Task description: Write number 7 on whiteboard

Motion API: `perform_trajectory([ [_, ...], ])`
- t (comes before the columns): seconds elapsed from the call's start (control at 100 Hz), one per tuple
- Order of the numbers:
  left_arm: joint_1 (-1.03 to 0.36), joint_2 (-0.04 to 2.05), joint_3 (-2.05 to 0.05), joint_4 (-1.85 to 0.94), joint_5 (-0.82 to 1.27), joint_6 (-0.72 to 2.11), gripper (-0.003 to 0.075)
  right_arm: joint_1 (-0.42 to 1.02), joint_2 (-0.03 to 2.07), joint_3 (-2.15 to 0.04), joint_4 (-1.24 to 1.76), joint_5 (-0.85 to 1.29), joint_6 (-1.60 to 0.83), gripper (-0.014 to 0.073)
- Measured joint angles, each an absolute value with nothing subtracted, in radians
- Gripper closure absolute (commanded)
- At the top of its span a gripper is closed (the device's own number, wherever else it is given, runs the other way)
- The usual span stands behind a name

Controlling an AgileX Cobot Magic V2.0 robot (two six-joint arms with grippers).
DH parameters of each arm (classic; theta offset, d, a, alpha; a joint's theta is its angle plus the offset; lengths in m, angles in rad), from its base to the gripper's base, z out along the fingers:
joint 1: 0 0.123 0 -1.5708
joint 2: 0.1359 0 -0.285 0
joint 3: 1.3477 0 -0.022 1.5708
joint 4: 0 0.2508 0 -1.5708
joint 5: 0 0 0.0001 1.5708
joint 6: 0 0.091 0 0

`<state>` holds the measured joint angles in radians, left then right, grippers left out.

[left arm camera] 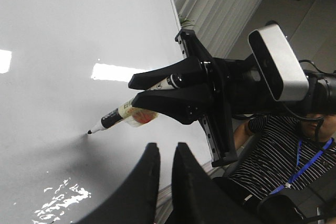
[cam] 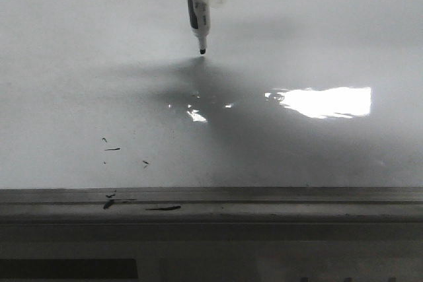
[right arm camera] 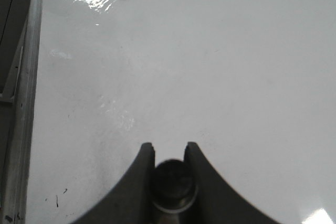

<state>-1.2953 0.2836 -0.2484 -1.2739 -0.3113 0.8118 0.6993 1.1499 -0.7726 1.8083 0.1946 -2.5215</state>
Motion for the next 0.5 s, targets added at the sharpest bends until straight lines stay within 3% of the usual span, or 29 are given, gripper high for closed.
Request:
perform_trajectory([
  [0.5,-1.295,0.284,-0.248,-1.274,-0.311,0.812,0.0696,0.703,1.171,-0.775,1.819,0.171,-2.522,0.0636],
])
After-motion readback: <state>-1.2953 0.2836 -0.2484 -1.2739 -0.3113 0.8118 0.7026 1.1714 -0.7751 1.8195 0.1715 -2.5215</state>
